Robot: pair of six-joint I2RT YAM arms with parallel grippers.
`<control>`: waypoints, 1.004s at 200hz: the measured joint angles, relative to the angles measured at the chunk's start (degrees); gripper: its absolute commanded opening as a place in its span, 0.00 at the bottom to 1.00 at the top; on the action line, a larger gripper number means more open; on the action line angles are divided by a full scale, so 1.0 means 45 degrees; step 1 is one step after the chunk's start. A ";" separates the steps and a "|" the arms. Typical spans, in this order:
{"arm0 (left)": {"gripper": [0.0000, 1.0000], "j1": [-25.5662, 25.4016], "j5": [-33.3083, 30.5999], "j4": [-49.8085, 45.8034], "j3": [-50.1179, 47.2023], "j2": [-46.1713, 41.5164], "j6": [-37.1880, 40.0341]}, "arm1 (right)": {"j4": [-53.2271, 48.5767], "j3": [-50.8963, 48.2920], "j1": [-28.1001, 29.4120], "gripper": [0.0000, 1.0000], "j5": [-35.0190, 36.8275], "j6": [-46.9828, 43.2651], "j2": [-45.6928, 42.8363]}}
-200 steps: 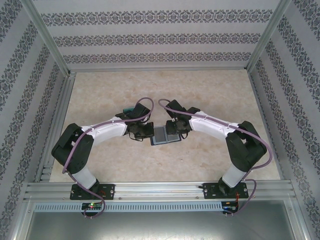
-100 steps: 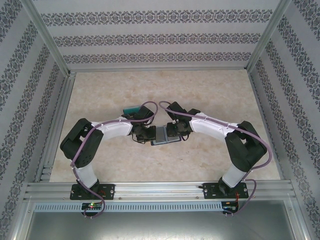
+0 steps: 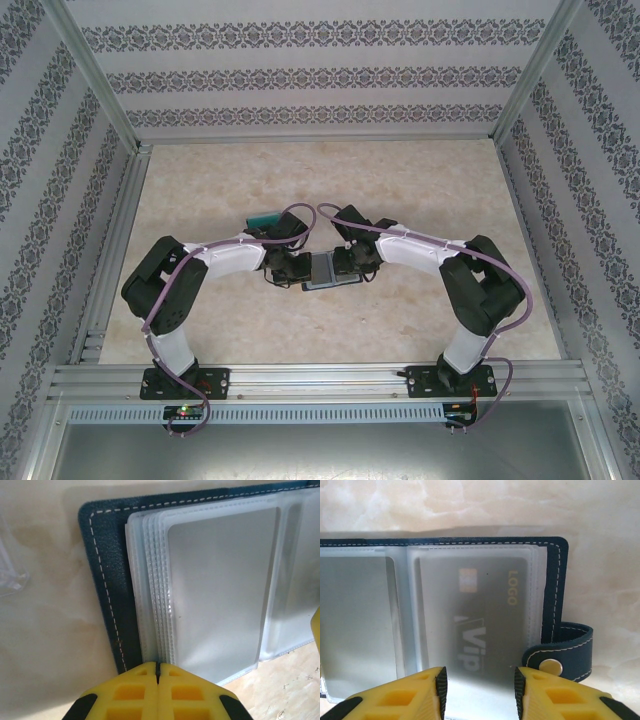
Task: Take the credit cards out of the card holder
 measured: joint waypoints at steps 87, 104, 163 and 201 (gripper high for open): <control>0.01 0.0000 0.0005 -0.0097 0.0136 0.0087 0.0005 | -0.0010 -0.0005 0.0000 0.43 0.0340 -0.0005 0.0005; 0.01 -0.0005 0.0005 -0.0097 0.0136 0.0087 0.0010 | -0.0005 -0.0005 0.0000 0.43 0.0340 0.0000 0.0097; 0.01 -0.0073 0.0000 -0.0102 0.0136 0.0092 0.0010 | 0.0000 -0.0005 0.0000 0.43 0.0413 0.0000 0.0408; 0.01 -0.0083 0.0010 -0.0112 0.0160 0.0136 0.0010 | 0.0539 -0.0311 -0.0155 0.43 -0.0413 0.0112 0.0325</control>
